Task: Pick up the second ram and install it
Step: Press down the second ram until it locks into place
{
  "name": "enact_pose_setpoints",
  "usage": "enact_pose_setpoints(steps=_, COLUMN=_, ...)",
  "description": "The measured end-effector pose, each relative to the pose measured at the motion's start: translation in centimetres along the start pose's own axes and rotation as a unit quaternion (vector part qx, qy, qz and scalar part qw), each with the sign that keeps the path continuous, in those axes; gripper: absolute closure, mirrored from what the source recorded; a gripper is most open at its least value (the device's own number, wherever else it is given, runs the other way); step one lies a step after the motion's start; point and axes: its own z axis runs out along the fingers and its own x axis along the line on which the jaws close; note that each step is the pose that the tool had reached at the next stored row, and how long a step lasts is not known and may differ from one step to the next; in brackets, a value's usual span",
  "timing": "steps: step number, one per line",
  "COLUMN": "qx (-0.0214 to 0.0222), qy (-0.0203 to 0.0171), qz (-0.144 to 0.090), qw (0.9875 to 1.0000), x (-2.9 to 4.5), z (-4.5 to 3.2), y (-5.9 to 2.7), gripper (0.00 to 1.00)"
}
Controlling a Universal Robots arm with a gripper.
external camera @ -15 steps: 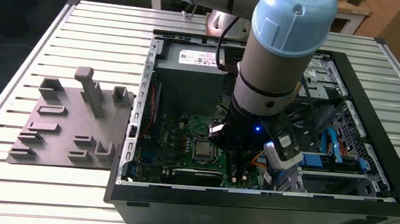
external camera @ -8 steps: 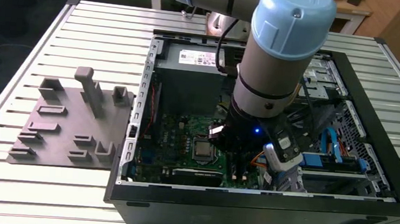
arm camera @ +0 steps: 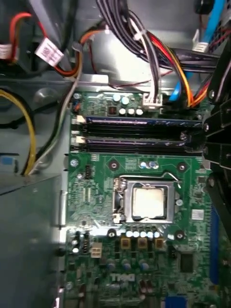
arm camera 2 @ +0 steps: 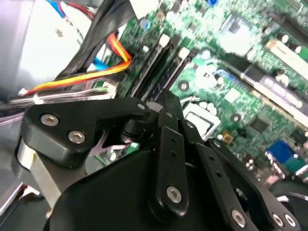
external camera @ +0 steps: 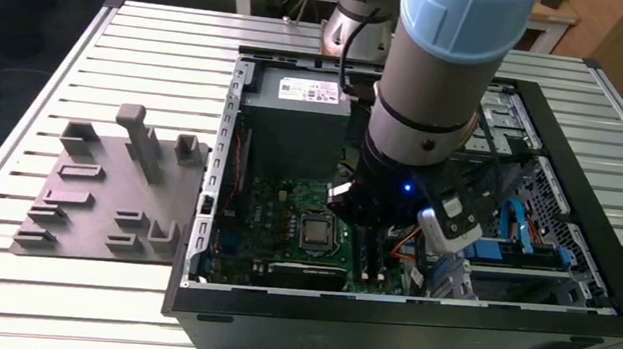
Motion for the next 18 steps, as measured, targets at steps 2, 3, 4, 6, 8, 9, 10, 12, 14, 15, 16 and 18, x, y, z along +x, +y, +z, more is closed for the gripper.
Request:
enact_pose_setpoints(steps=2, qx=-0.0001, qy=0.0, qz=0.0, qw=1.0, x=-0.01, z=-0.11, y=0.78, gripper=0.89)
enact_pose_setpoints(steps=3, qx=-0.0001, qy=0.0, qz=0.0, qw=1.0, x=-0.02, z=-0.17, y=1.13, gripper=0.89)
enact_pose_setpoints(steps=4, qx=-0.0002, qy=-0.0001, qz=0.0, qw=1.0, x=-0.02, z=-0.29, y=1.31, gripper=0.89)
enact_pose_setpoints(steps=6, qx=-0.0002, qy=-0.0018, qz=0.0, qw=1.0, x=0.01, z=-0.68, y=1.39, gripper=0.89)
enact_pose_setpoints(steps=8, qx=-0.0002, qy=-0.0026, qz=0.0, qw=1.0, x=0.0, z=-1.47, y=1.37, gripper=0.89)
enact_pose_setpoints(steps=9, qx=-0.0002, qy=-0.0028, qz=0.0, qw=1.0, x=-0.01, z=-1.94, y=1.36, gripper=0.89)
enact_pose_setpoints(steps=10, qx=-0.0002, qy=-0.003, qz=0.0, qw=1.0, x=-0.01, z=-2.23, y=1.35, gripper=0.89)
enact_pose_setpoints(steps=12, qx=-0.0003, qy=-0.0031, qz=0.0, qw=1.0, x=-0.01, z=-2.42, y=1.35, gripper=0.89)
enact_pose_setpoints(steps=14, qx=-0.0005, qy=-0.0031, qz=0.0, qw=1.0, x=-0.01, z=-2.42, y=1.35, gripper=0.89)
enact_pose_setpoints(steps=15, qx=-0.0004, qy=-0.0031, qz=0.0, qw=1.0, x=-0.01, z=-2.43, y=1.35, gripper=0.89)
enact_pose_setpoints(steps=16, qx=-0.0004, qy=-0.0031, qz=0.0, qw=1.0, x=-0.01, z=-2.43, y=1.35, gripper=0.89)
enact_pose_setpoints(steps=18, qx=-0.0004, qy=-0.0031, qz=0.0, qw=1.0, x=-0.01, z=-2.44, y=1.35, gripper=0.89)
